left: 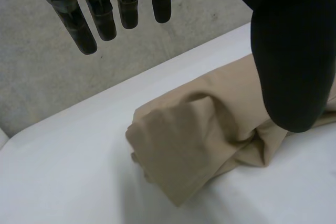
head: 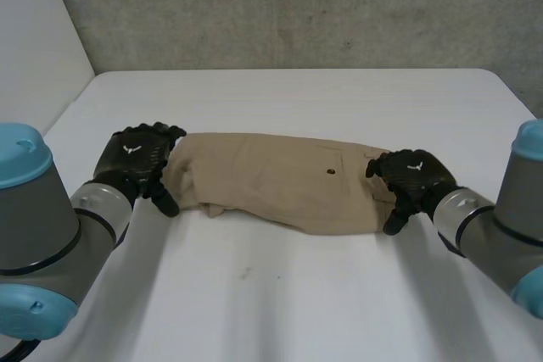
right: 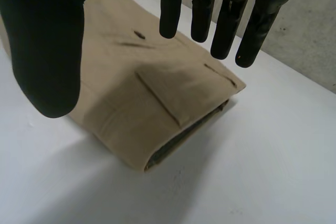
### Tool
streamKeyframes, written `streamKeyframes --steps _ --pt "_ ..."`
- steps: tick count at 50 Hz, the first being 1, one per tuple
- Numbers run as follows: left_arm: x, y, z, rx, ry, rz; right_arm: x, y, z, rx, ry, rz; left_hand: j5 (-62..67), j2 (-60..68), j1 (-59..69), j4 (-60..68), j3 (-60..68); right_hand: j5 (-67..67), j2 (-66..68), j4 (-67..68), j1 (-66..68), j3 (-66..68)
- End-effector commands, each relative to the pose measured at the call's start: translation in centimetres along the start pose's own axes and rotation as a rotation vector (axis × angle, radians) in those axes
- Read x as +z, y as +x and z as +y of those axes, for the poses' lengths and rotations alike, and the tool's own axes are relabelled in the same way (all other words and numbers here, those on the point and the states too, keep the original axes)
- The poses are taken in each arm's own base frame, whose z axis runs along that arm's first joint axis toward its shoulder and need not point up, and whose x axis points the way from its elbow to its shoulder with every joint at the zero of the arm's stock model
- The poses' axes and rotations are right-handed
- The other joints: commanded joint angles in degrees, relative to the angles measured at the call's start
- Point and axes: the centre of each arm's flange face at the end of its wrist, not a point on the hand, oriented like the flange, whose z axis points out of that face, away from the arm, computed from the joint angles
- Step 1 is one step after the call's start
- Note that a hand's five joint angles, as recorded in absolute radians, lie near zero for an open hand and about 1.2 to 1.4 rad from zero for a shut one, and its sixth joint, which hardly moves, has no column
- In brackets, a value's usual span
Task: Fold the shorts.
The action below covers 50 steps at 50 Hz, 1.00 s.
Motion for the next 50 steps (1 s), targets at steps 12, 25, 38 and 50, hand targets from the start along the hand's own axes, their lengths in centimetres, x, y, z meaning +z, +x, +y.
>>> streamKeyframes --steps 12,25,38,50 --pt "-0.3 0.2 1.0 0.009 -0.018 0.001 1.8 2.4 2.1 -0.085 -0.045 0.092 -2.5 -1.6 -0.8 -1.6 -2.0 58.6 58.5 58.1 61.2 57.9" --pt "-1.3 0.1 0.0 0.01 0.016 0.001 -0.8 7.3 -2.0 -0.725 -0.127 0.333 -2.5 -1.6 -0.8 -1.6 -2.0 58.6 58.5 58.1 61.2 57.9" --pt "-1.7 0.5 -0.7 0.014 0.045 0.007 -1.3 -13.3 -5.8 -1.07 0.364 -0.207 -2.5 -1.6 -0.8 -1.6 -2.0 58.6 58.5 58.1 61.2 57.9" --pt "-1.0 0.8 -2.6 0.017 0.104 0.013 -2.3 -16.7 -3.7 -0.842 0.352 -0.429 -2.5 -1.6 -0.8 -1.6 -2.0 -11.4 -11.5 -11.9 -8.8 -12.1"
